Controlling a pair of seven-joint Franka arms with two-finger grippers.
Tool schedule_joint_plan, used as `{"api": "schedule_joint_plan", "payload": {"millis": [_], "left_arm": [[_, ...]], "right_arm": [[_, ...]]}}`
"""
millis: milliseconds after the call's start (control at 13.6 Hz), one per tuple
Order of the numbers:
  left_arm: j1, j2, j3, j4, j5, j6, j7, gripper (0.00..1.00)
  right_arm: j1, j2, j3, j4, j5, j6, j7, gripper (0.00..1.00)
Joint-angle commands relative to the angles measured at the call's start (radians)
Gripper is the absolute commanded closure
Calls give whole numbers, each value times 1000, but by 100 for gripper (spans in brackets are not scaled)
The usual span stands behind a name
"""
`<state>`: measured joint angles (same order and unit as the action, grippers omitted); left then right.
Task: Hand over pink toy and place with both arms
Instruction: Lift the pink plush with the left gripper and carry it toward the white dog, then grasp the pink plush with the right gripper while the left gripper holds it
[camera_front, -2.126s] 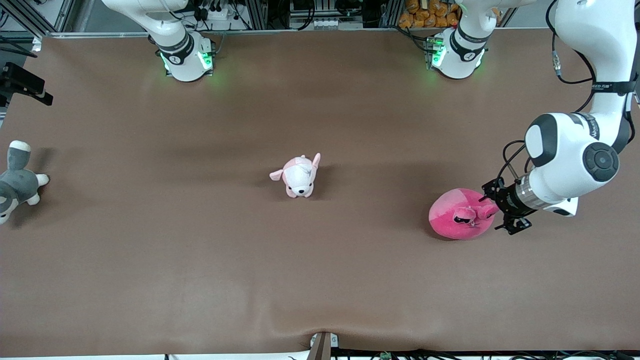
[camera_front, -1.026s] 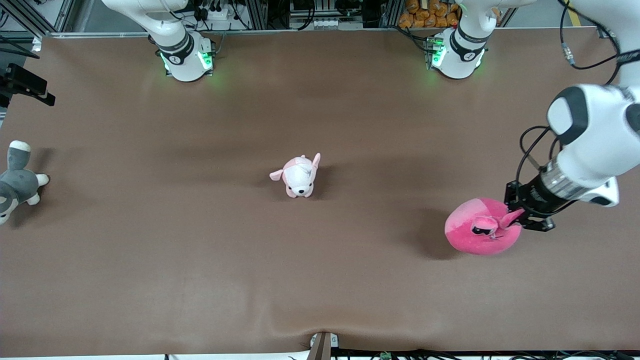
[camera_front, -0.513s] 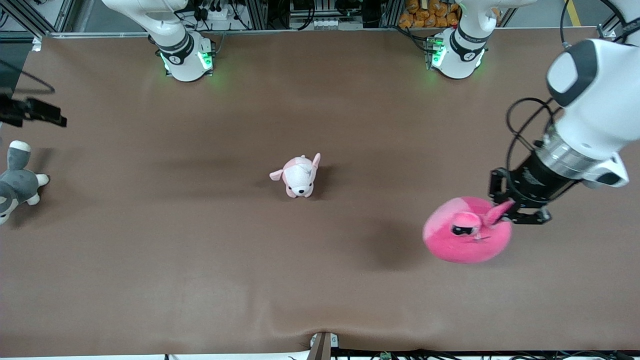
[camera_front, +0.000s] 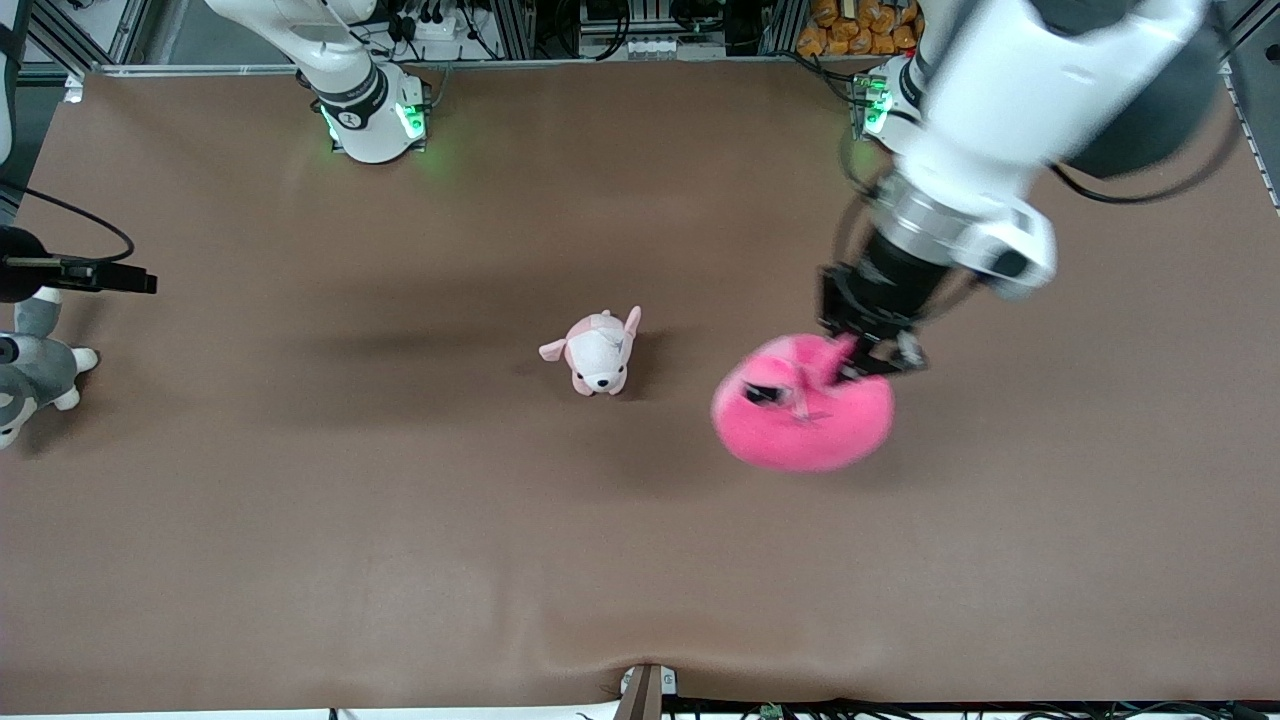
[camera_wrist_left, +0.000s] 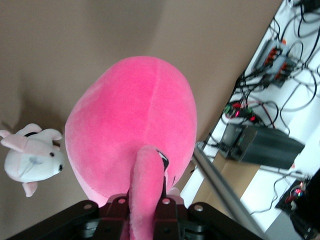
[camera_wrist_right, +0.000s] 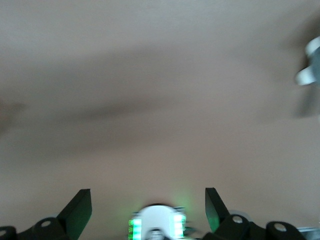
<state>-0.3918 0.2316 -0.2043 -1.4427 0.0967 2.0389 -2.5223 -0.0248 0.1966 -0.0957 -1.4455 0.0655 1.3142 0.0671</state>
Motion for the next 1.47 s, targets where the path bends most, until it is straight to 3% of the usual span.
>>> {"api": "schedule_joint_plan", "payload": {"millis": [0,220,440,660,1099,1246,1319,1393], "left_arm": [[-151,55,16,65,93,-22,-107,100],[-301,130,25,93,196,-22,-234,100],[-347,182,26,137,241,9,-358,100],[-381,255,49,219,242,17,-375,100],[-548,262,245,220,242,112,-397,100],[-559,267,263,220,241,122,-401,100],[-561,267,264,220,241,124,-401,100],[-559,267,264,220,241,124,-401,100]], "right_arm": [[40,-8,5,14,165,-15,227,0],[137,-6,5,16,319,0,565,0],[232,-3,5,14,440,80,865,0],[341,6,5,8,451,173,1072,0],[477,75,4,7,445,397,1338,0],[496,93,4,7,439,434,1356,0],[500,96,4,7,441,436,1356,9],[502,101,5,7,451,442,1358,25]]}}
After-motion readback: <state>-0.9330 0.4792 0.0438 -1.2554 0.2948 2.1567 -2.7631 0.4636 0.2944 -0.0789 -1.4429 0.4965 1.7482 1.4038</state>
